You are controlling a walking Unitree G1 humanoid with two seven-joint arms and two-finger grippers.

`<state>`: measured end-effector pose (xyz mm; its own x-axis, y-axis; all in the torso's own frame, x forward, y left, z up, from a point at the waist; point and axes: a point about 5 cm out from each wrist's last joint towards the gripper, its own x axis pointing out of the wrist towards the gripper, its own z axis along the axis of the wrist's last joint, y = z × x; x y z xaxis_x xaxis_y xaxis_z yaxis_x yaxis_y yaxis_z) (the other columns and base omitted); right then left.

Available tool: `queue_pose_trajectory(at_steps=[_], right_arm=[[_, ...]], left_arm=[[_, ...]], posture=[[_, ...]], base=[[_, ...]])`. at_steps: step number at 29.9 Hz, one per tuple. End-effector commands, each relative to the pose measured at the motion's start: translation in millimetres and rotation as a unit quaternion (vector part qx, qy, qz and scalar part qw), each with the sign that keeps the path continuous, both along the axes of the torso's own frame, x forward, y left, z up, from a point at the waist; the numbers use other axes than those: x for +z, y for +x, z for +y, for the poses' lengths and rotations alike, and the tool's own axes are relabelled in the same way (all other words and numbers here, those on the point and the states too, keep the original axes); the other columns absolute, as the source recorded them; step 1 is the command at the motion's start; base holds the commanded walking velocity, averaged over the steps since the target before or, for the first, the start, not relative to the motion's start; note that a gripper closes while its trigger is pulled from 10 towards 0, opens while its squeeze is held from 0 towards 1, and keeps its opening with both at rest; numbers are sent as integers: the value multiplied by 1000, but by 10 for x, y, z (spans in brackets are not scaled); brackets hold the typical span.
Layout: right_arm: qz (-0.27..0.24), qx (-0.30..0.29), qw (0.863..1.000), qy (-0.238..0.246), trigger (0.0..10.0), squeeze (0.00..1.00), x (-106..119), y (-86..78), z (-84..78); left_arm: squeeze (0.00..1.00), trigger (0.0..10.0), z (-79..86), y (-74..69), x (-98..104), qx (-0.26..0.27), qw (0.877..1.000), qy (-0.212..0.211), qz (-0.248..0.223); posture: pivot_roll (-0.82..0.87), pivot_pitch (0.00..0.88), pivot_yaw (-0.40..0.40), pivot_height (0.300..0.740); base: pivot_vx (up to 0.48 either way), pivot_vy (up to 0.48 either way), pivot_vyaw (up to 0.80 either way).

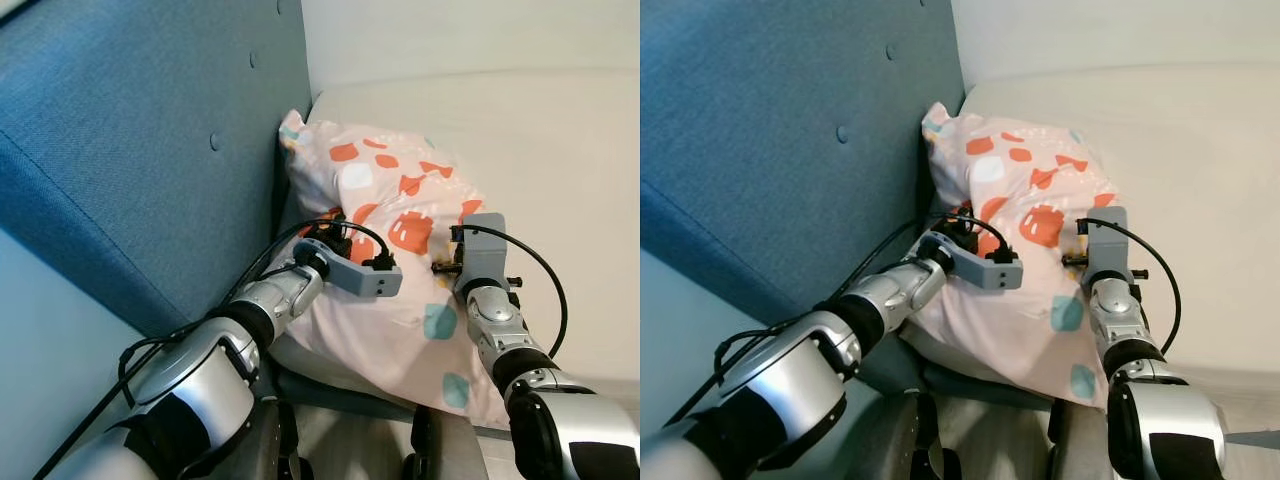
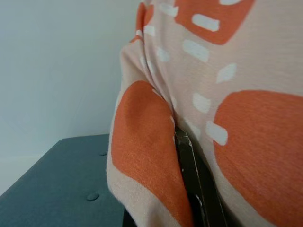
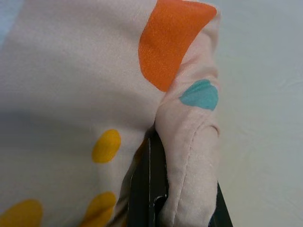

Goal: Clean up the room

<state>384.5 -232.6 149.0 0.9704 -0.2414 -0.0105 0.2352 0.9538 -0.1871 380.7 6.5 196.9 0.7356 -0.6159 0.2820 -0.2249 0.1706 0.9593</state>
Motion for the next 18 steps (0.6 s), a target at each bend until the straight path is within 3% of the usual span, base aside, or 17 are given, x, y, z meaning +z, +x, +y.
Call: queue_pose_trajectory(at_steps=[1,18], right_arm=[[-9,6,1000,13,10000,0,9,9,44],[-10,3,1000,14,10000,0,29,10,11]], left_arm=[[0,10000,7,18,120,-5,1000,-14,-26],[0,10000,-32,5,127,-17,1000,-19,-13]], posture=[[93,294,144,601],[90,295,136,586]], base=[[0,0,0],[0,0,0]])
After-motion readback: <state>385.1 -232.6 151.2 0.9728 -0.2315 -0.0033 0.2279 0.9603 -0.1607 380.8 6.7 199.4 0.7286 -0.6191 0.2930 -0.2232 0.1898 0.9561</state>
